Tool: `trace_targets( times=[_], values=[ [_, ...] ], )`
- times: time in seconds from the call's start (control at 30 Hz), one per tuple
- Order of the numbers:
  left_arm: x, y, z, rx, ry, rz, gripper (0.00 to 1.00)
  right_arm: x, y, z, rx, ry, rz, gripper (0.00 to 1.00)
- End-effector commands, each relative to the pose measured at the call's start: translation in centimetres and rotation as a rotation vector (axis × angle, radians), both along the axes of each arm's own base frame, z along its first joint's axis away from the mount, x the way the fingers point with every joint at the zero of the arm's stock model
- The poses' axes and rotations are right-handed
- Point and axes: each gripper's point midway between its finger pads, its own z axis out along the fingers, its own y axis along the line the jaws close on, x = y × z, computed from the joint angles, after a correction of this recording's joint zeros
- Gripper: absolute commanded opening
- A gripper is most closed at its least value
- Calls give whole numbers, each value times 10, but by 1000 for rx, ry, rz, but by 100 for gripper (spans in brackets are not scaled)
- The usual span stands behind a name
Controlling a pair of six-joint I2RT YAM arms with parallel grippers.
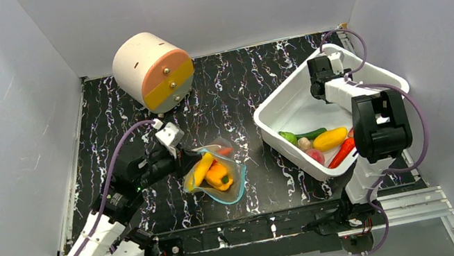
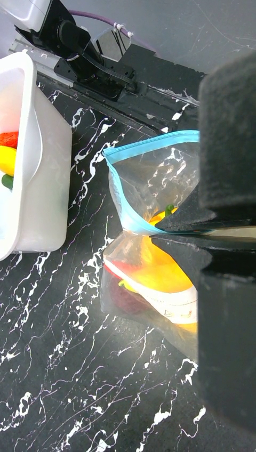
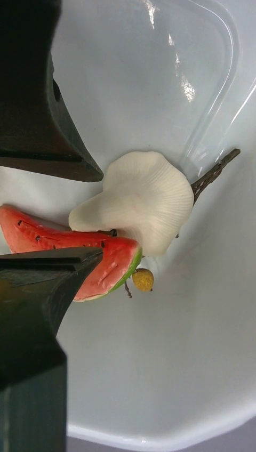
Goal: Place the food in the zip-top bag and seal the zipper
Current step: Pick up the fake vegetable from the bin.
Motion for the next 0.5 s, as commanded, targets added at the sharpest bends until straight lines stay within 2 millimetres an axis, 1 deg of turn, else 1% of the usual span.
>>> trace_targets(
  times=[0.0,0.13,0.2,0.47],
  values=[
    [0,2,8,-9,-46,4,0,7,-3,-13,0,-7,6,46],
    [1,4,8,-8,-54,14,0,10,1,-23,28,8,25,46],
    [2,5,8,-7,-56,20,0,9,0,-26,22,19,22,46],
    [2,4,7,-6,-52,15,0,6,-4,-25,-11,41,14,38]
  ],
)
